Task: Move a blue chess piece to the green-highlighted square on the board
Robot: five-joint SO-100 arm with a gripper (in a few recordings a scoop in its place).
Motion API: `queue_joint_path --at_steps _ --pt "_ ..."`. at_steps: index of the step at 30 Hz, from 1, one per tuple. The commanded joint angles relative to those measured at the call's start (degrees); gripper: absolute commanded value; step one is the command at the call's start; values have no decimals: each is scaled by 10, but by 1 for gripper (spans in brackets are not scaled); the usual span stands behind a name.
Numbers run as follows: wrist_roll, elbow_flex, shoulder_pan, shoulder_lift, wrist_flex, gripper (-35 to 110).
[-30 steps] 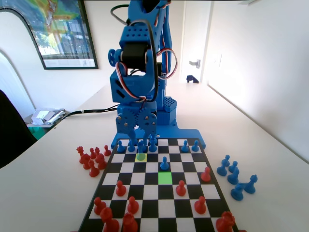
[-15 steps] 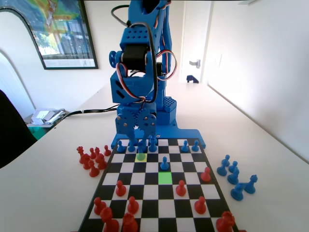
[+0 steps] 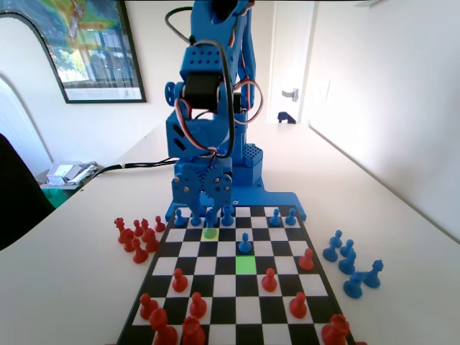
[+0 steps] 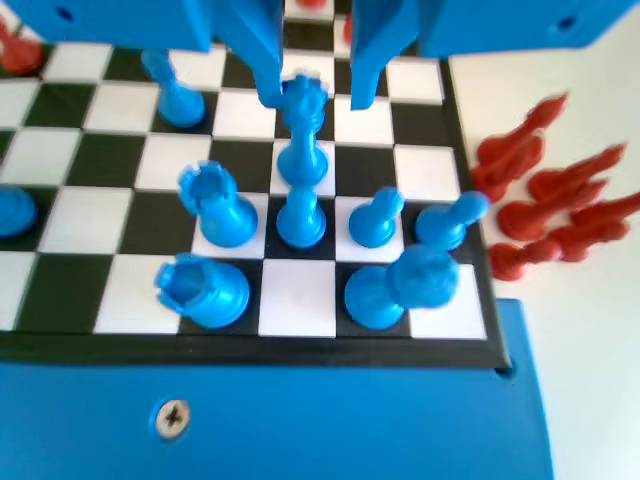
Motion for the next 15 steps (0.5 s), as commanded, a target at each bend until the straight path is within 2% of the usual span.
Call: queue_joint_path --at_steps 1,15 --pt "-7 8 1 6 -13 11" --pt "1 34 -13 5 -42 11"
